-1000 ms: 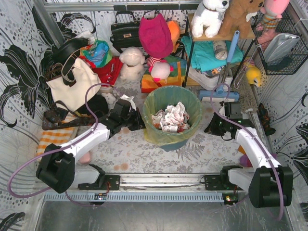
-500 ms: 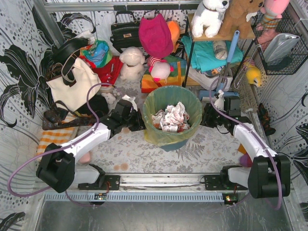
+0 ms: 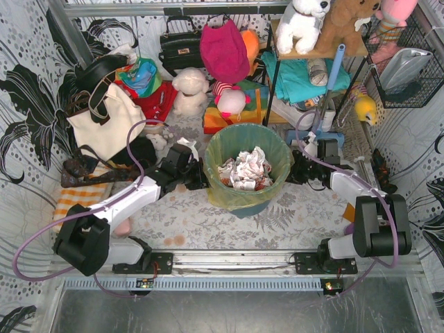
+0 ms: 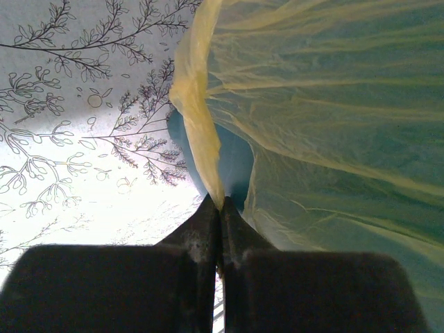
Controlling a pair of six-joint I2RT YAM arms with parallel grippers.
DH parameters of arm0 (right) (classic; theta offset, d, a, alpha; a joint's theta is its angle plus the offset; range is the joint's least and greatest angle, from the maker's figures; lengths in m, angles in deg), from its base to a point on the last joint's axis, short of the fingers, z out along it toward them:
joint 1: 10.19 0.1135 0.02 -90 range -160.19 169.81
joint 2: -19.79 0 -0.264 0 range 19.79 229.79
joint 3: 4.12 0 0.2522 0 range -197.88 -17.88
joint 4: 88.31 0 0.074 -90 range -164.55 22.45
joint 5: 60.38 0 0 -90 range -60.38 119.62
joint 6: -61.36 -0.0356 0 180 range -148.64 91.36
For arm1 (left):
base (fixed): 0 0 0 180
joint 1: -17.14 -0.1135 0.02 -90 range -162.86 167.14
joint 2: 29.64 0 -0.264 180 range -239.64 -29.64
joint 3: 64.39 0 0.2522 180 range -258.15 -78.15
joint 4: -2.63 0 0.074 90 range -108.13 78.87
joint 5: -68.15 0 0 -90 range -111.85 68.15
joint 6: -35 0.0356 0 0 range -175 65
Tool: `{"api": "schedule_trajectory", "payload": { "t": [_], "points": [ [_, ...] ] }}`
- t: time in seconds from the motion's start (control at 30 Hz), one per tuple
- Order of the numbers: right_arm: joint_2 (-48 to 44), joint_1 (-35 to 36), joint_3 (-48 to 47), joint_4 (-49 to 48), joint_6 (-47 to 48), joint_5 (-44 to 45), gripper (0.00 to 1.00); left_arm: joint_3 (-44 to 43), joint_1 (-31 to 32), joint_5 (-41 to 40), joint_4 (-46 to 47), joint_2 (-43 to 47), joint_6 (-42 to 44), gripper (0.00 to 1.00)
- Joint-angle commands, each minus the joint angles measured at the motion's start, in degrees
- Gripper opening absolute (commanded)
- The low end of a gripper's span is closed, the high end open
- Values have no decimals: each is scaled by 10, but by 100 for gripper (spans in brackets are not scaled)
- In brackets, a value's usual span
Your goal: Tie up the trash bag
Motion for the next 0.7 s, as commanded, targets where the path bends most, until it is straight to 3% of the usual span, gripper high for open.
{"api": "schedule_trajectory", "payload": {
  "t": [0.0,0.4,0.57,0.67],
  "points": [
    [13,4,10,4,10,-11,40,-10,3,13,29,-8,6,9],
    [47,31,-1,19,10,16,30,-4,4,6,27,-11,8,9],
    [25,34,7,33,-3,37,18,-3,4,-4,19,-8,10,9],
    [-2,34,11,46,-8,57,5,-3,4,-12,12,-1,10,9]
  ]
}}
